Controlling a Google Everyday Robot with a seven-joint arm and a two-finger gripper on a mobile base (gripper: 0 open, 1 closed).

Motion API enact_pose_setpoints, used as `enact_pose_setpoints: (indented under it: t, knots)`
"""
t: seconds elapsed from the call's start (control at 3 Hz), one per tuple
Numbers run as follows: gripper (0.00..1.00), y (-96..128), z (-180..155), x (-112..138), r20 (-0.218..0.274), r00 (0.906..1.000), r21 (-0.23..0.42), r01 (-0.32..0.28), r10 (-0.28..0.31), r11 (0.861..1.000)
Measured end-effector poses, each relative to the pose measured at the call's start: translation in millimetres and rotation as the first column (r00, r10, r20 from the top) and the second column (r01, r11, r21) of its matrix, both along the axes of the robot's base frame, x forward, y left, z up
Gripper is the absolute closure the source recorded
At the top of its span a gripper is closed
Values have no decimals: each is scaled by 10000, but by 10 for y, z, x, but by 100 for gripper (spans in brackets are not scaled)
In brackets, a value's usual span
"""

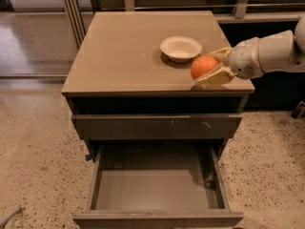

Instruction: Pick orange from middle drawer and place on counter

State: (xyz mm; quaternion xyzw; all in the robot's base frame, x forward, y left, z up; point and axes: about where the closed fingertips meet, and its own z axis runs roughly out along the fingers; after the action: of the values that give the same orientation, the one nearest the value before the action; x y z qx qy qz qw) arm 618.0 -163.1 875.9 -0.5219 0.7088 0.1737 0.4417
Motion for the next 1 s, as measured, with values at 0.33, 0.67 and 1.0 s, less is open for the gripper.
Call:
enact_pose_setpoints:
  t: [0.33, 0.67, 1.0]
  knots:
    - [100, -82, -44, 237, 297, 9984, -53, 487, -485, 9988]
    - [100, -114, -120, 501, 811, 9919, 31, 977, -977, 9952]
    - [100, -99, -150, 654, 1104, 9873, 137, 1135, -1143, 9934]
